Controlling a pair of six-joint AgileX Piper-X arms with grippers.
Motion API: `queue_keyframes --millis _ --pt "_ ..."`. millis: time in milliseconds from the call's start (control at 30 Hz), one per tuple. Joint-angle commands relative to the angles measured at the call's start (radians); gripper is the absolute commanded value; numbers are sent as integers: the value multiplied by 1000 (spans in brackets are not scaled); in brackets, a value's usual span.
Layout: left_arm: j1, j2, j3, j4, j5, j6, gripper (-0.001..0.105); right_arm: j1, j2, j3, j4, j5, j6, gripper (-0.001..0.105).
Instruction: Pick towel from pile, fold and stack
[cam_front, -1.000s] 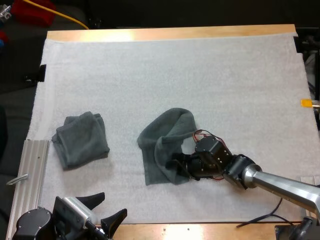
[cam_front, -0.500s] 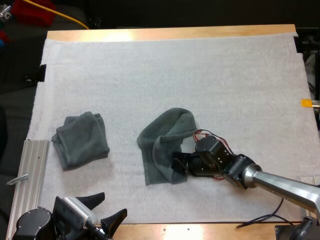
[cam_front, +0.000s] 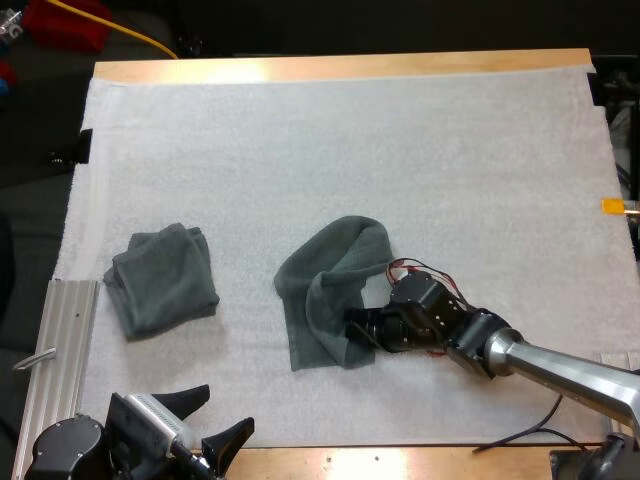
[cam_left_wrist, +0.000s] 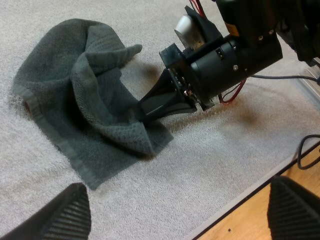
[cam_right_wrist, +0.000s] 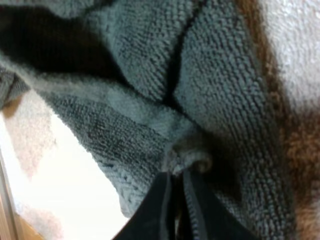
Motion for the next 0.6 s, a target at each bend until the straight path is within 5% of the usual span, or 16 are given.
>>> queue_keyframes --millis 0,267,400,567 --pt "-4 2 -6 0 12 -1 70 1 -15 2 3 -1 -28 1" --pt "-4 2 -6 0 12 -1 70 1 -100 2 268 142 -177 1" --pt "-4 2 -6 0 12 -1 70 1 -105 2 277 115 -184 2" --pt "-4 2 -6 -14 12 -1 70 1 -105 2 198 20 -103 28"
